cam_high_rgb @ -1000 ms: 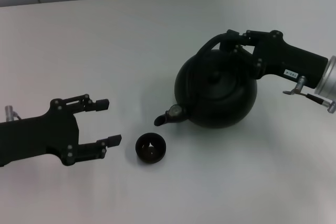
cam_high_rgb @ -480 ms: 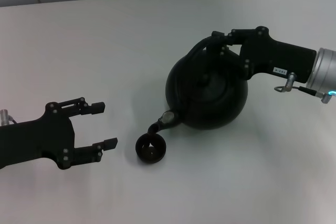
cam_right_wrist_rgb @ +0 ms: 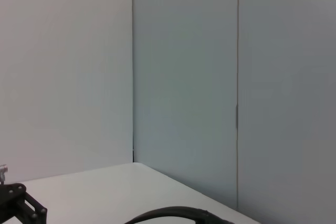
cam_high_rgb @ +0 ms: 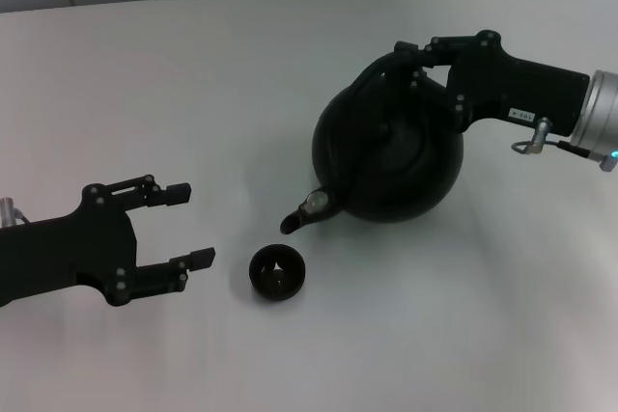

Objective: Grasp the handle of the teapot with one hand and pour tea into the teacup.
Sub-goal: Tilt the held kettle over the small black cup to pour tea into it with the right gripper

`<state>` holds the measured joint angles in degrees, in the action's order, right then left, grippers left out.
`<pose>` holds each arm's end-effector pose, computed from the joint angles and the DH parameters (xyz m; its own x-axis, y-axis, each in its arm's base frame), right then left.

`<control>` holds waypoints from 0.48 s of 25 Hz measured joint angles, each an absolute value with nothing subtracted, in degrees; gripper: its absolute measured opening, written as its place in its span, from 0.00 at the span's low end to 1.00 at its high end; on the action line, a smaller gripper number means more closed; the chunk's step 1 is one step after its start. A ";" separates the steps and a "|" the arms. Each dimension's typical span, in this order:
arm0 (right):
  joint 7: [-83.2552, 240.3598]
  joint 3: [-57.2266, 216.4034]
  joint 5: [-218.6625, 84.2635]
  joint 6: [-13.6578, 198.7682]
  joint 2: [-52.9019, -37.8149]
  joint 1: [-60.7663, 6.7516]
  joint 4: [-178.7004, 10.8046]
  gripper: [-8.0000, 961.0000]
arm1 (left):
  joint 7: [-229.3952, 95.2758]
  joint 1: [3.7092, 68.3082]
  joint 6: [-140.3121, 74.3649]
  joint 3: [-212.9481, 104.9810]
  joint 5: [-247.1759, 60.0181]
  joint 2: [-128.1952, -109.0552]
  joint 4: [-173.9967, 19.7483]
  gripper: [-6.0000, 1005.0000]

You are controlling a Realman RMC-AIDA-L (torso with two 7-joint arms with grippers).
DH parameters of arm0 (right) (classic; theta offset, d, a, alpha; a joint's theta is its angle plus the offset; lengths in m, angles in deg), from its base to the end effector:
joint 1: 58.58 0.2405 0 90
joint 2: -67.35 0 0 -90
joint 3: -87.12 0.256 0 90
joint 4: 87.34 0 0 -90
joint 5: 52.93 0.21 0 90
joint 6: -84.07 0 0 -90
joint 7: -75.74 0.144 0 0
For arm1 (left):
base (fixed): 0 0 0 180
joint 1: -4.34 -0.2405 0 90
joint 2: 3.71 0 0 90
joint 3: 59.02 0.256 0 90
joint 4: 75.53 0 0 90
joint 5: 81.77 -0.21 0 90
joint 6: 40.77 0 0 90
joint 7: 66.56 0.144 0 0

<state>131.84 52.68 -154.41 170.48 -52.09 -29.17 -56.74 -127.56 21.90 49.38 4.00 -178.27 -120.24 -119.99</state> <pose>0.2637 0.3384 0.0079 0.7730 -0.0197 -0.6341 -0.3549 -0.8419 -0.4065 -0.2716 0.2804 -0.0050 0.8862 0.0285 0.4625 0.1430 -0.9662 -0.2143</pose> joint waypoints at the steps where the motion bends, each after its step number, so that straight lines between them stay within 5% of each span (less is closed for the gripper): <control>1: 131.85 52.67 -154.42 170.48 -52.09 -29.14 -56.59 0.20 | -127.56 21.94 49.31 3.64 -178.27 -120.29 -119.84 0.73; 12: 131.80 50.50 -154.52 170.37 -52.02 -28.88 -54.10 0.19 | -127.56 21.75 48.79 3.29 -178.28 -120.55 -119.70 0.73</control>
